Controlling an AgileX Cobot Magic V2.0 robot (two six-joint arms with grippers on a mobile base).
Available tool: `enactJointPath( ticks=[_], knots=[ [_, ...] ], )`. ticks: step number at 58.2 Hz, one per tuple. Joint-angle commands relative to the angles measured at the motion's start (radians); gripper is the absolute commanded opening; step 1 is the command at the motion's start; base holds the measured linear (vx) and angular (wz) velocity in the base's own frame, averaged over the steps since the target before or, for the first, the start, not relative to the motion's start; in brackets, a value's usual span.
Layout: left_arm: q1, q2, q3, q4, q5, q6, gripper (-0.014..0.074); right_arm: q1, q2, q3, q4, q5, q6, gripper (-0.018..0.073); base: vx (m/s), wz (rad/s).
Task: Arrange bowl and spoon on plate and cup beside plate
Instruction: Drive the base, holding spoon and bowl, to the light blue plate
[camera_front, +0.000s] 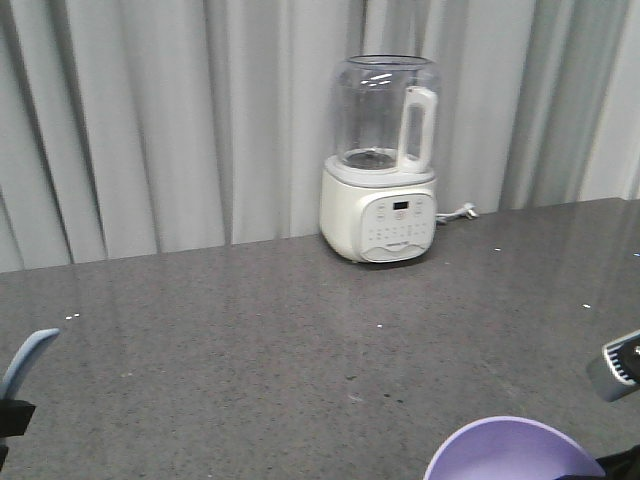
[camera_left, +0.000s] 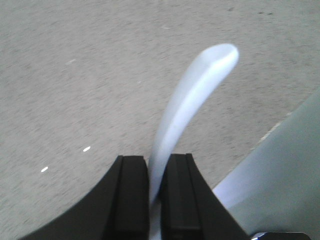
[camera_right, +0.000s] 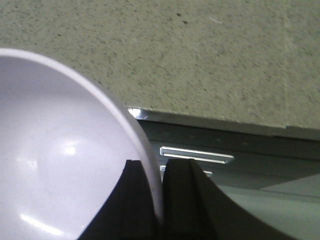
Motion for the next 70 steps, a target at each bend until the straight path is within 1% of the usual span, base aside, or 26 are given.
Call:
enactJointPath(
  ticks=[1,42,70],
  knots=[
    [-0.007,-0.015,-0.024,-0.023,-0.055,-0.006,0.0175,0.001,-0.014,-0.028,0.003,-0.063,0.001,0.0061,-0.10,-0.53],
    [-0.007,-0.015,-0.024,-0.023,-0.055,-0.006,0.0175,0.001,-0.014,-0.028,0.005,-0.063,0.001,0.0061,-0.07,-0.53],
    [-0.007,-0.015,-0.024,-0.023,-0.055,-0.006,0.0175,0.001,-0.014,-0.028,0.005,-0.063,0.001,0.0061,0.00,-0.39]
  ],
)
